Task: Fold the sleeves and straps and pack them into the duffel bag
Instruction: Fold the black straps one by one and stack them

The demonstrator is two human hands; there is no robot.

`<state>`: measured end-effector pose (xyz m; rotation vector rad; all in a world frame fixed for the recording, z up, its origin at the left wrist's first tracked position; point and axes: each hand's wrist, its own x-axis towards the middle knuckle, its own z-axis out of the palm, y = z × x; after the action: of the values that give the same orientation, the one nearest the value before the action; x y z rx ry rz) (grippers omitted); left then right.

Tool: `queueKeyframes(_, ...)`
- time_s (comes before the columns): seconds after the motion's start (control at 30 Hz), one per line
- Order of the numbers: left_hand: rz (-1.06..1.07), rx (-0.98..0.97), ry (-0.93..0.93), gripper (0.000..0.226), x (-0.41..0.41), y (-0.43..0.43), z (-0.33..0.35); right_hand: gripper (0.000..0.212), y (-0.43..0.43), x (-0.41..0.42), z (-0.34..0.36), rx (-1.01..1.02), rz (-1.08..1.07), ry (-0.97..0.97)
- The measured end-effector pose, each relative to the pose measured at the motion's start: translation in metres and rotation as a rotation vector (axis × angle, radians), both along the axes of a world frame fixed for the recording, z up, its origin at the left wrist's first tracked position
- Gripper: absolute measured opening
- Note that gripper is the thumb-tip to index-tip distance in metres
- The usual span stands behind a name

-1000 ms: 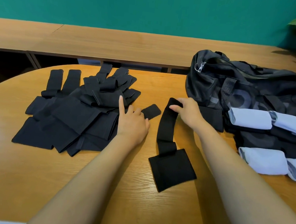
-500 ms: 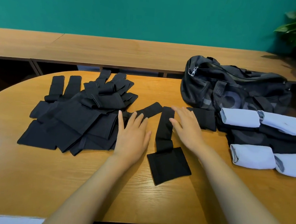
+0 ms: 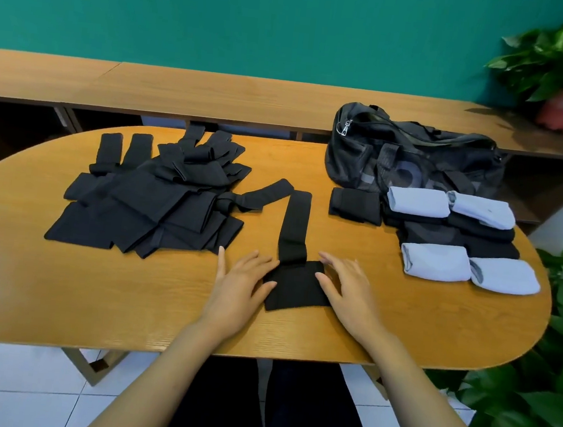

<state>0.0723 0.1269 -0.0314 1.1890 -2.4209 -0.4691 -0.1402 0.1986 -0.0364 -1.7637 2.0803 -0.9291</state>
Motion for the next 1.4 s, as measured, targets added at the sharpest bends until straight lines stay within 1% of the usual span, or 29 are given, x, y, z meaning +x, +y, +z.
queueKeyframes(0.07,-0.034,-0.001,0.014,0.043,0.006,0.002,-0.003,0.036,0.005,0.0,-0.002,-0.029,0.013,0.04)
queueKeyframes(0.1,-0.05,0.009,0.011,0.047,0.008,0.002,-0.003,0.032,0.005,0.001,-0.002,-0.049,0.02,0.056)
queueKeyframes(0.17,-0.092,0.049,-0.025,0.066,0.011,0.003,-0.001,0.024,0.004,0.001,-0.001,-0.072,0.036,0.073)
queueKeyframes(0.23,-0.131,0.068,-0.067,0.084,0.011,0.003,0.001,0.022,0.004,0.002,0.0,-0.077,0.045,0.066)
queueKeyframes(0.33,-0.149,0.075,-0.094,0.092,0.011,0.001,0.0,0.025,0.005,0.001,-0.002,-0.086,0.021,0.036)
queueKeyframes(0.43,-0.143,0.076,-0.074,0.088,0.011,0.001,-0.002,0.027,0.006,0.0,-0.002,-0.082,0.007,0.01)
queueKeyframes(0.53,-0.12,0.065,-0.023,0.077,0.009,0.004,-0.003,0.028,0.006,0.001,-0.001,-0.083,0.008,-0.001)
queueKeyframes(0.6,-0.092,0.072,0.013,0.072,0.009,0.005,-0.003,0.04,0.007,0.002,-0.001,-0.062,0.041,0.017)
queueKeyframes(0.73,-0.054,0.077,0.066,0.069,0.008,0.004,-0.003,0.062,0.009,0.004,0.001,0.008,0.155,0.13)
queueKeyframes(0.8,-0.035,0.086,0.09,0.067,0.008,0.003,-0.004,0.072,0.01,0.006,0.001,-0.003,0.201,0.16)
queueKeyframes(0.87,-0.015,0.092,0.131,0.065,0.008,0.003,-0.004,0.076,0.012,0.007,0.001,-0.018,0.236,0.186)
queueKeyframes(0.93,0.011,0.109,0.18,0.061,0.009,0.003,-0.005,0.074,0.011,0.007,-0.001,-0.028,0.251,0.208)
queueKeyframes(1.0,0.018,0.122,0.199,0.061,0.01,0.003,-0.005,0.063,0.01,0.007,-0.004,-0.078,0.23,0.215)
queueKeyframes(1.1,-0.002,0.082,0.2,0.076,0.011,0.006,-0.001,0.042,0.01,0.005,-0.008,-0.217,0.166,0.211)
queueKeyframes(1.17,-0.011,0.041,0.241,0.086,0.014,0.009,0.001,0.036,0.011,0.005,-0.007,-0.26,0.108,0.153)
queueKeyframes(1.2,-0.019,0.025,0.273,0.086,0.015,0.01,0.002,0.035,0.012,0.004,-0.007,-0.266,0.077,0.107)
queueKeyframes(1.3,-0.03,-0.027,0.308,0.072,0.016,0.013,0.002,0.04,0.013,0.005,-0.003,-0.223,-0.01,-0.027)
queueKeyframes(1.4,0.025,-0.068,0.317,0.039,0.011,0.011,-0.001,0.044,0.012,0.008,0.003,-0.135,-0.086,-0.086)
